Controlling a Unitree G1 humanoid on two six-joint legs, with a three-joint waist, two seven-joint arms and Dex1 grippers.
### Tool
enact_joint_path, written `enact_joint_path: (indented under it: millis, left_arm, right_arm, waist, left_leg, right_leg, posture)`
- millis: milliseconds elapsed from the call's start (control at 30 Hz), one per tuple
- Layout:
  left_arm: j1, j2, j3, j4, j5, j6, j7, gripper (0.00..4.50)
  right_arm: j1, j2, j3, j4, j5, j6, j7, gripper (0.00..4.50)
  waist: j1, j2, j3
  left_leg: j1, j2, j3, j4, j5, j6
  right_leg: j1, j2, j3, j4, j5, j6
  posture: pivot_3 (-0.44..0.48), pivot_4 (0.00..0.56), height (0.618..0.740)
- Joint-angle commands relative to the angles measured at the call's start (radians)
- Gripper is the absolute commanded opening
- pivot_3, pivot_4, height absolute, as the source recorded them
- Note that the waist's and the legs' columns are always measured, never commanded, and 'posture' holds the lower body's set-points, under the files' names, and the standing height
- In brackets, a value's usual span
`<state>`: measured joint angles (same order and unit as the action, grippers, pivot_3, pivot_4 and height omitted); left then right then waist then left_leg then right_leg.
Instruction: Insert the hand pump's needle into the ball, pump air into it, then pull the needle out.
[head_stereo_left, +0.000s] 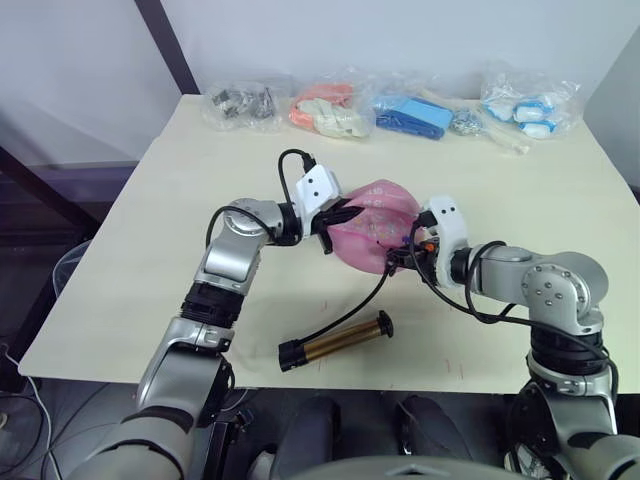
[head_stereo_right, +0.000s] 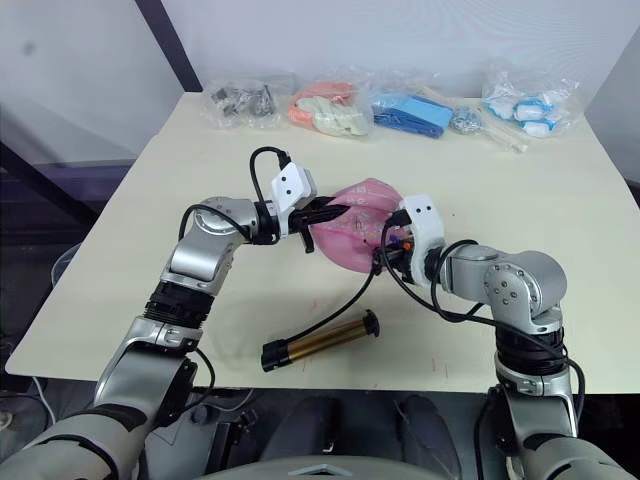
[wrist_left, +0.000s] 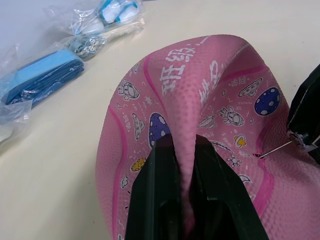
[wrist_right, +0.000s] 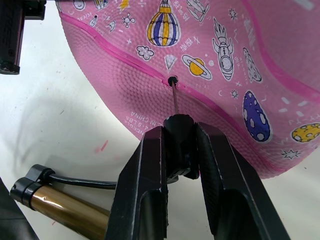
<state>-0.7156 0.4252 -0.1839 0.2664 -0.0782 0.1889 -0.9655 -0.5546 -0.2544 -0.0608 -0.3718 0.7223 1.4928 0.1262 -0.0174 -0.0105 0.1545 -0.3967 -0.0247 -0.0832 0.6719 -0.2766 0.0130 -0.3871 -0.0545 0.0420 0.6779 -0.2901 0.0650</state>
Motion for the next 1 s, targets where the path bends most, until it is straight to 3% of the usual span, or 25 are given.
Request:
enact_joint_path:
  millis: [33, 300, 1000]
  left_arm:
    - [0.013, -0.014, -0.033, -0.029, -0.006, 0.008, -0.027, 0.01]
    - [0.021, -0.028, -0.034, -0.045, -0.014, 0.031, -0.033, 0.01]
    - [0.075, -0.050, -0.016, -0.136, -0.057, 0.210, -0.028, 0.01]
  right_arm:
    - [-0.023, 0.017, -0.006, -0.006, -0.013, 0.015, 0.001, 0.31]
    - [-0.085, 0.069, -0.039, 0.026, -0.044, 0.120, -0.005, 0.31]
    - [-0.182, 0.225, -0.191, 0.180, -0.056, 0.122, -0.179, 0.31]
  waist:
    - [0.000, 0.000, 0.000]
    - [-0.005, 0.000, 0.000]
    - [-0.026, 0.002, -0.001]
  left_leg:
    - [0.000, 0.000, 0.000, 0.000, 0.000, 0.000]
    - [0.000, 0.000, 0.000, 0.000, 0.000, 0.000]
    - [0.001, 0.000, 0.000, -0.001, 0.001, -0.002]
  right_leg:
    - [0.000, 0.000, 0.000, 0.000, 0.000, 0.000]
    - [-0.001, 0.000, 0.000, 0.001, 0.000, 0.000]
    - [-0.001, 0.000, 0.001, 0.002, 0.000, 0.000]
  posture:
    - [0.000, 0.150, 0.740]
    - [0.000, 0.150, 0.740]
    - [0.000, 0.150, 0.740]
